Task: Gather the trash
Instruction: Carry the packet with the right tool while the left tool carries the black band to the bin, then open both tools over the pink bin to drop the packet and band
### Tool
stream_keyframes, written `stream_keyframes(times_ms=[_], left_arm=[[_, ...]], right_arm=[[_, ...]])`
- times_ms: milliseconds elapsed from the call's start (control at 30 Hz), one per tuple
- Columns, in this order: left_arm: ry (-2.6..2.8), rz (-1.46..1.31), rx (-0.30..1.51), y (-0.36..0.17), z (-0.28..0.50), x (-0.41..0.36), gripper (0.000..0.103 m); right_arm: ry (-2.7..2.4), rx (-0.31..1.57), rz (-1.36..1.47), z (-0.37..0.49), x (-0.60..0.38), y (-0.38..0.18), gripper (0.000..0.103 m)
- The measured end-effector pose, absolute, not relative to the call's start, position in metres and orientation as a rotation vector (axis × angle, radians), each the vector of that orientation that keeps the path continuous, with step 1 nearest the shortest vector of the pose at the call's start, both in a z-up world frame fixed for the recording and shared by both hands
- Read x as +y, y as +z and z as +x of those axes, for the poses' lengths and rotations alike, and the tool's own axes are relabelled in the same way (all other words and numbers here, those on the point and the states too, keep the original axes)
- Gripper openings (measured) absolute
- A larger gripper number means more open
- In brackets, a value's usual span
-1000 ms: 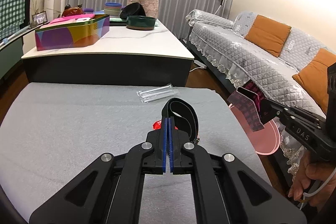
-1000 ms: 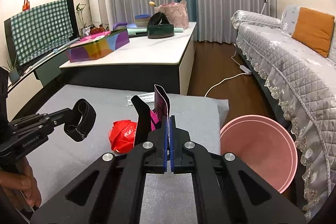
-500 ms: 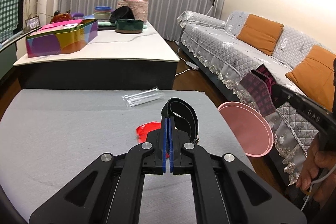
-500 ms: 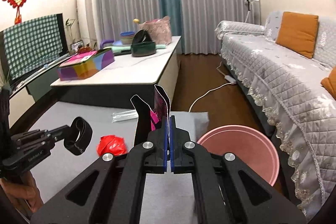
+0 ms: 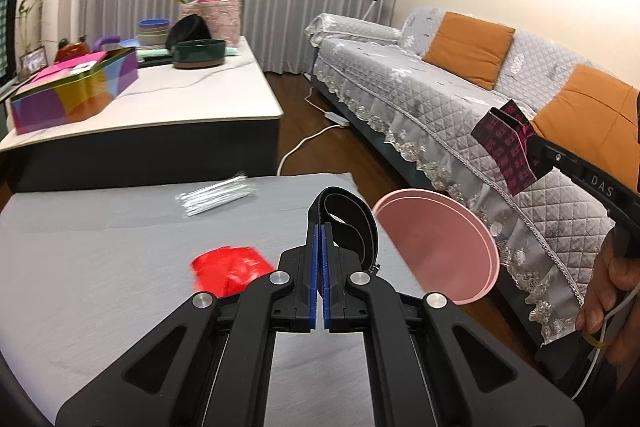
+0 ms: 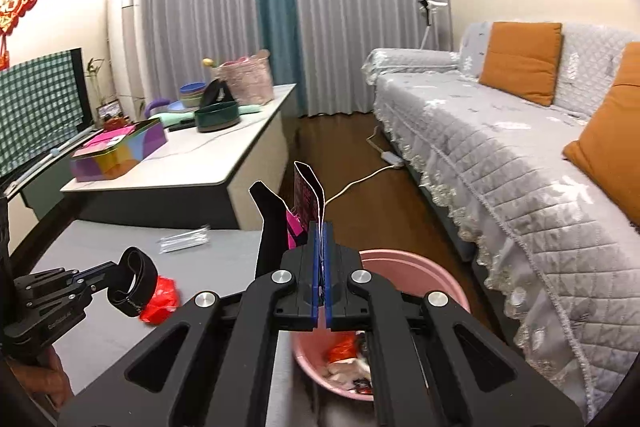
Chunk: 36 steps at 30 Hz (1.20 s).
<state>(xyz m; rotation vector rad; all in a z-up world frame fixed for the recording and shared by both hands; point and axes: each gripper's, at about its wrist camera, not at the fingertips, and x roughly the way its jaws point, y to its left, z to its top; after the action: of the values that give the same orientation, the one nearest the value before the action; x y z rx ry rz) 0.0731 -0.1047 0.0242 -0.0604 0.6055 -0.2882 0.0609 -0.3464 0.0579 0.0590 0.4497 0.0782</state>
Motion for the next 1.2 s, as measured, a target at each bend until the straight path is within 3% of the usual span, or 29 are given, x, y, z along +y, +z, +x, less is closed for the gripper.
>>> stream_keyframes(times_ms=[500,1067,1200], left_arm=[[-0.391,-0.047,0.618,0.03,0.106,-0.174,0.002],[-0.482,-0.021,0.663,0.014,0.148,-0.235,0.002],[-0.492,-0.016,0.678,0.01,0.154,-0.244,0.002]], right_arm=[[-0.066,0.444,0.113,0.068,-0.422,0.067,0.002],[-0.109,0.52,0.15,0.096,-0.444,0.035,0.002],[-0.121,0.526,0.158,0.101,-0.446,0.031,0.007]])
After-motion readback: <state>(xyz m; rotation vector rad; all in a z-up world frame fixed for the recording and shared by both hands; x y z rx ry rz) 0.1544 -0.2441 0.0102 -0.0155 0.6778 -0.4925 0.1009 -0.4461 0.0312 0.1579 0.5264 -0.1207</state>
